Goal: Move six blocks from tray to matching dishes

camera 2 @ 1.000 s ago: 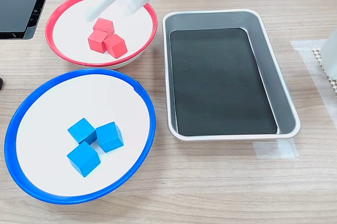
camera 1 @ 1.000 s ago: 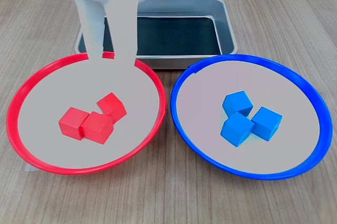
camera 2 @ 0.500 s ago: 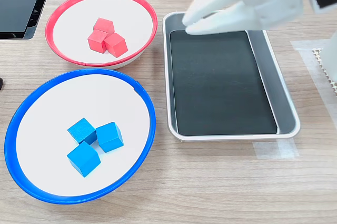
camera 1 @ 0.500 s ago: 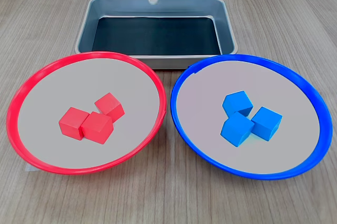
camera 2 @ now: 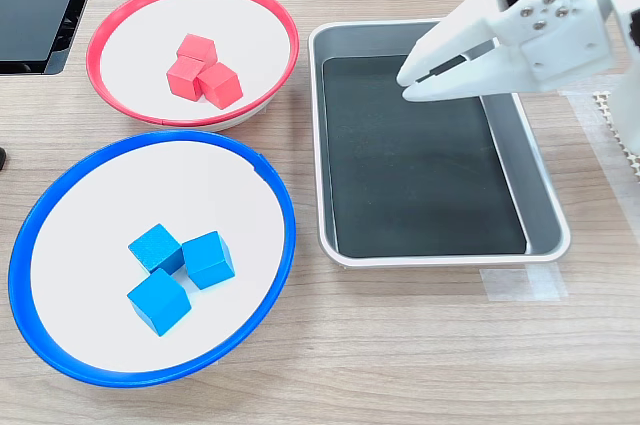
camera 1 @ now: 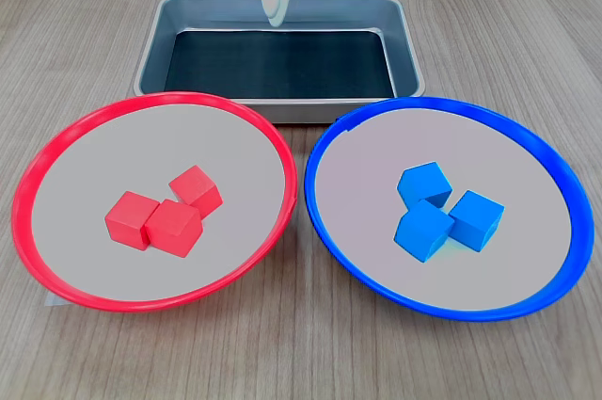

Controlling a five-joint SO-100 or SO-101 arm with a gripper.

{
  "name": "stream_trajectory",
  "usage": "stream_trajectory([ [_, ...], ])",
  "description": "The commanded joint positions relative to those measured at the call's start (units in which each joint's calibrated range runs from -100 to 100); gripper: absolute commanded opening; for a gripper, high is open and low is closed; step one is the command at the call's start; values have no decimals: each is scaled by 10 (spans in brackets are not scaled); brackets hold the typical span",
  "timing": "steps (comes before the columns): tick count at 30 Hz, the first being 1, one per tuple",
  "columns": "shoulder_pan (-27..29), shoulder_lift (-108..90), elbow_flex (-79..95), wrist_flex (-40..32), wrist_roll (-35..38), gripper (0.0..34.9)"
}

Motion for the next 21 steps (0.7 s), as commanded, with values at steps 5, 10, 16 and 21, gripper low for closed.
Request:
stream_trajectory([
  [5,8,-8,0,4,-4,3],
  [10,8,-8,0,4,-3,3],
  [16,8,-8,0,4,-3,3],
  [21,8,-8,0,4,-3,3],
])
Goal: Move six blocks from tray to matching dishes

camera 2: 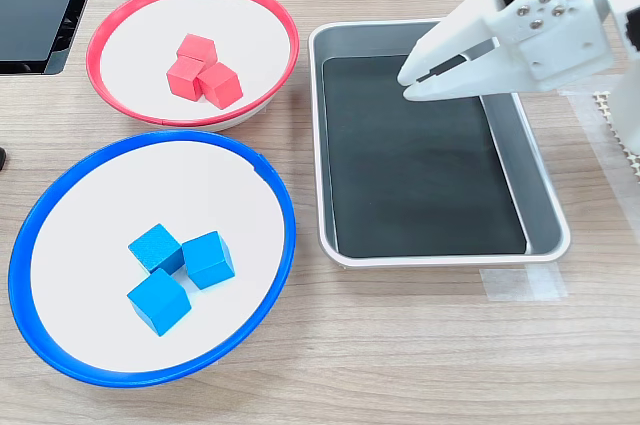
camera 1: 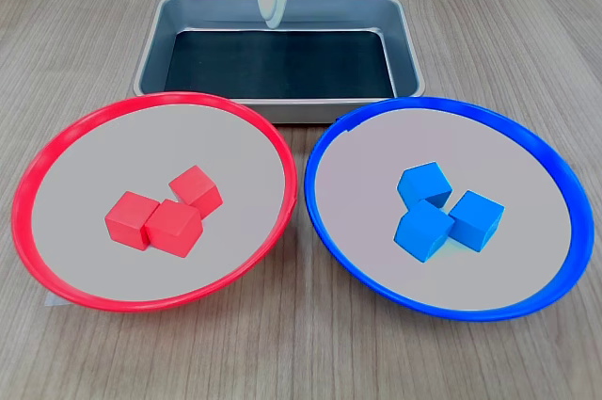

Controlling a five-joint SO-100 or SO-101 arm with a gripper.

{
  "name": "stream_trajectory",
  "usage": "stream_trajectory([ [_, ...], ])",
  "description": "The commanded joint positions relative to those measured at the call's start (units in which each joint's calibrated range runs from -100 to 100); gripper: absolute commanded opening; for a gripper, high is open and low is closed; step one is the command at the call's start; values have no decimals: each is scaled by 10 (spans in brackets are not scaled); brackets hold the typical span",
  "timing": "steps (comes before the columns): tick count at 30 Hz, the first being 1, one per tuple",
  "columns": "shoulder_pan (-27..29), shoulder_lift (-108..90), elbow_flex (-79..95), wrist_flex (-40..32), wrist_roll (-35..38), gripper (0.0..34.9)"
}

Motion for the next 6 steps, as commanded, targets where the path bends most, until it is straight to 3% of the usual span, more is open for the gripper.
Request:
stream_trajectory([
  [1,-1,-3,0,4,0,3],
  [6,-1,-3,0,4,0,3],
])
